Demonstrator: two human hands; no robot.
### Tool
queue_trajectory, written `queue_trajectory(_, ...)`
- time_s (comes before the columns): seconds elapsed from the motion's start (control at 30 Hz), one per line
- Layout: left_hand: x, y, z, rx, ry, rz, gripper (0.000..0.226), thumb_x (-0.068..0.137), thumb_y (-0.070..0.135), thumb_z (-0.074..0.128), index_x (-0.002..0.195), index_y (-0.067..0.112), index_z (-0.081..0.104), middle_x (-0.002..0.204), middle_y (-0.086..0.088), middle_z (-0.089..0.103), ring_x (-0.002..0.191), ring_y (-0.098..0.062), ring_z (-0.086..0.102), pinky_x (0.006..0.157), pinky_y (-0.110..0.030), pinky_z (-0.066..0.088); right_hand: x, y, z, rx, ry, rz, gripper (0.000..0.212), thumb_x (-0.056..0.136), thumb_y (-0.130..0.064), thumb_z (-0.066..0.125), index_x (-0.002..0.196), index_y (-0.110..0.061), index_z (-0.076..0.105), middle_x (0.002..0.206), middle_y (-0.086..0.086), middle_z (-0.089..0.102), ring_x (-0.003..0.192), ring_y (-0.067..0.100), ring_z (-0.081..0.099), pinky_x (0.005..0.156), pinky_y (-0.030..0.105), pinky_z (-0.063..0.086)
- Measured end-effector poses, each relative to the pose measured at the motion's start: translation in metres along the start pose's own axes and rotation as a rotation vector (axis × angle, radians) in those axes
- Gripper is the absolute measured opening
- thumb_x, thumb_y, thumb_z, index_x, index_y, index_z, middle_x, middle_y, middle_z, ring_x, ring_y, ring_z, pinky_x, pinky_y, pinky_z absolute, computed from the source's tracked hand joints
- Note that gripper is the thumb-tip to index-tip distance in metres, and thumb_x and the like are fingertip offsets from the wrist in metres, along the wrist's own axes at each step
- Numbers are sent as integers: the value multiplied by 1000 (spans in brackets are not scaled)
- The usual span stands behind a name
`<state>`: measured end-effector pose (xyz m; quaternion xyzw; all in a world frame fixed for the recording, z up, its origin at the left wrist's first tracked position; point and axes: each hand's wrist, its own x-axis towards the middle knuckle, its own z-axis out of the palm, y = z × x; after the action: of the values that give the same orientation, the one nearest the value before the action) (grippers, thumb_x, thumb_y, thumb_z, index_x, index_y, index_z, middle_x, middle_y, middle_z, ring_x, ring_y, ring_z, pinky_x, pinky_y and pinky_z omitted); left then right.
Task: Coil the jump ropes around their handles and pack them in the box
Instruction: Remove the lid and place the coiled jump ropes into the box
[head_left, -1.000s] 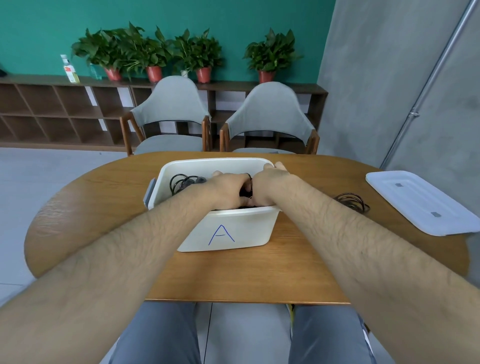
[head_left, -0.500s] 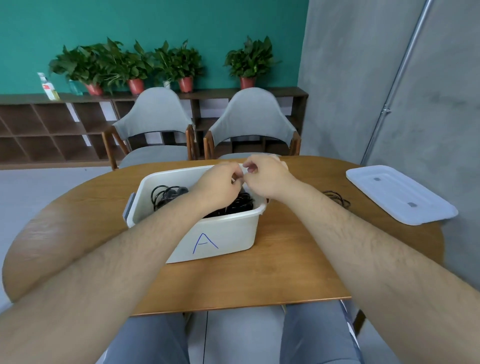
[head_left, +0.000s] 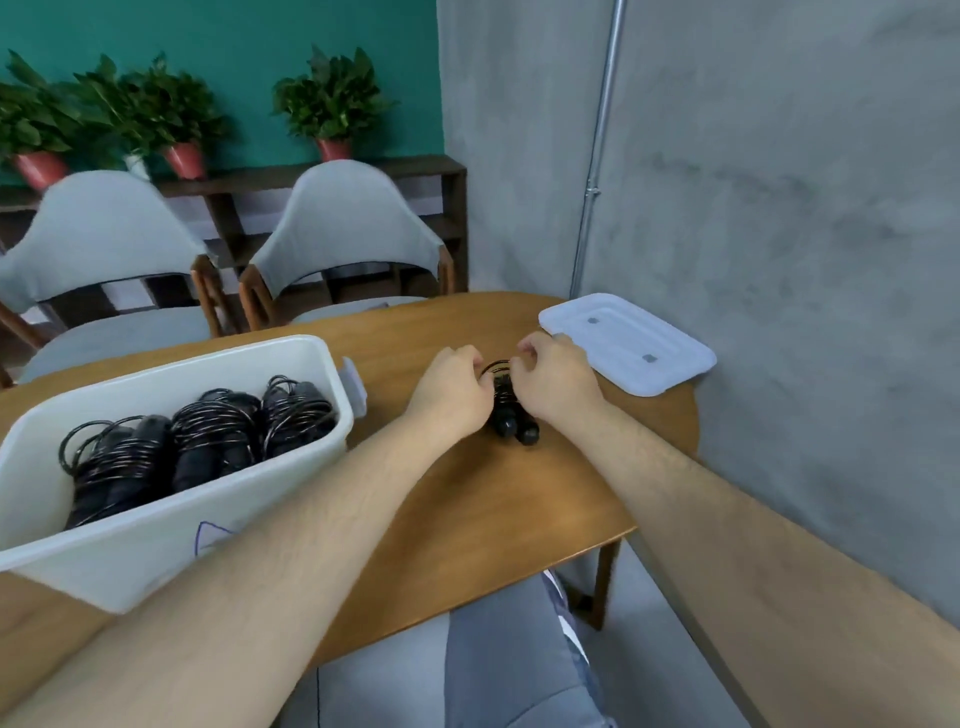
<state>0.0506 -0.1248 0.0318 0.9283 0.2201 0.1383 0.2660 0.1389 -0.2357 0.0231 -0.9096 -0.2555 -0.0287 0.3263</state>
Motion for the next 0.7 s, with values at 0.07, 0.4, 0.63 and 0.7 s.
queue_trajectory(0.07,4,-2,20,-44,-46,-77,45,102,39,51,144,22,46,137,-10,50,117,-29,57,99,-40,49,-1,21,9,12,-62,101,48,96,-40,53,140,-19,51,134,12,52,126,32,49,105,42,44)
queue_trajectory(0.4,11,-14,60,-510,-162,-222,55,102,37,58,152,21,39,133,4,57,112,-12,53,95,-25,42,-7,48,44,478,-174,236,34,98,-34,50,131,-28,58,115,-2,69,105,19,65,96,40,54)
queue_trajectory(0.63,17,-2,41,-554,-107,-222,51,99,29,64,145,18,44,126,-1,61,110,-17,57,92,-27,44,-5,34,30,501,-108,177,29,94,-38,50,121,-29,58,109,-6,68,98,18,67,86,46,59)
queue_trajectory(0.7,17,7,29,-550,-92,-202,51,99,30,63,144,18,43,127,0,60,109,-16,56,92,-28,44,-5,24,17,502,-84,161,38,94,-38,50,130,-29,57,112,-4,69,98,18,67,85,43,60)
